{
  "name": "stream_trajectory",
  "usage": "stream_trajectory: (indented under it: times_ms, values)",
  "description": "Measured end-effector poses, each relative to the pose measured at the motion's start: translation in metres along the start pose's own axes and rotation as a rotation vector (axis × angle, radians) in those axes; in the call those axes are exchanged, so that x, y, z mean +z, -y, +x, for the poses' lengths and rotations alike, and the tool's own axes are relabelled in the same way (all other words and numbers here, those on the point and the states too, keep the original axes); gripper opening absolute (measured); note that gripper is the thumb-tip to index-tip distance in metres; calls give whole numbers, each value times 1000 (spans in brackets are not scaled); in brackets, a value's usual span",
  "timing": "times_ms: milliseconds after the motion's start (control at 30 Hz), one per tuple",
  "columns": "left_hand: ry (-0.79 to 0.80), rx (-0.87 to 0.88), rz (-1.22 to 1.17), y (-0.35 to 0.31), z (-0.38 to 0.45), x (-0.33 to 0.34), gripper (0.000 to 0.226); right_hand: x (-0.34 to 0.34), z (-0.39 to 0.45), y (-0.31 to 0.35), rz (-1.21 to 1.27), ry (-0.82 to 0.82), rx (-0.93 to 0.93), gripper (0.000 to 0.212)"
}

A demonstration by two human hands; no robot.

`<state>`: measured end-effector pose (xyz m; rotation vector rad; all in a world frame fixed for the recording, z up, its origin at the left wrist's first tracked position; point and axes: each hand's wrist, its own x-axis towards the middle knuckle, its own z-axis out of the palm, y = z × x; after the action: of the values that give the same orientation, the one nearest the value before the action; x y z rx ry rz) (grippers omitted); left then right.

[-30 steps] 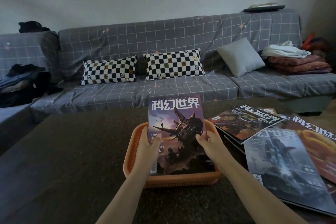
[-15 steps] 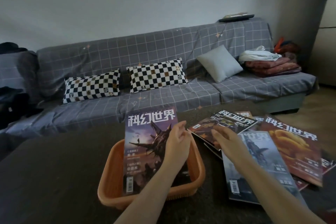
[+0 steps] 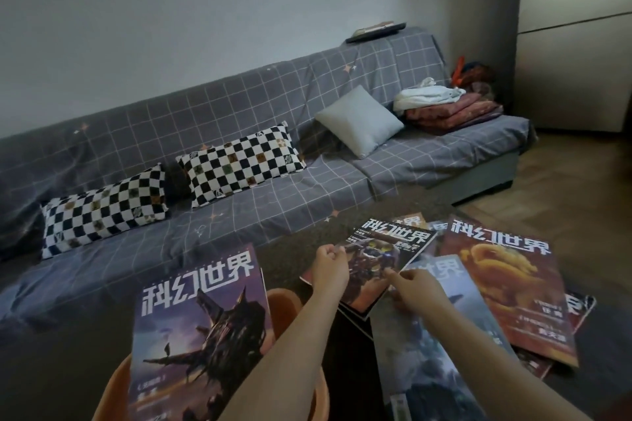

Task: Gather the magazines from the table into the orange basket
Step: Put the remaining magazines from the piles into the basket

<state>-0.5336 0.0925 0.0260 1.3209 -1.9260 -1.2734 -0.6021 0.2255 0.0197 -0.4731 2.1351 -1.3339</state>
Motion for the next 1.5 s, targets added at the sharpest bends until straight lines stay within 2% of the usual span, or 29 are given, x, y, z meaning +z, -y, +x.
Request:
stream_trajectory:
  times_ms: [200,400,567,767,867,1067,1233,1400,1500]
  values:
    - [30,-78,173,4,55,26,58,2,32,-12,-6,-88,16,41]
    - [32,-115,533,18,89,40,64,12,45,-21,74,-130,-28,26]
    - [-60,-139,564,14,91,40,61,10,44,-25,106,-176,-48,19]
    - [-96,-70,329,-7,68,20,26,4,31,-27,65,-201,-44,20]
    - [-122,8,198,-20,48,6,22,1,19,-28,141,-177,-35,24]
    - [-122,187,-63,-44,-11,-41,23,-13,-11,-16,271,-188,-48,53]
    - [-87,199,-279,-48,-69,-88,16,-20,-48,8,345,-96,-168,17]
    - [-55,140,-487,-36,-111,-142,19,-18,-89,28,379,-31,-324,5]
    - [-58,65,-585,-18,-124,-175,23,-6,-111,43,324,16,-392,7]
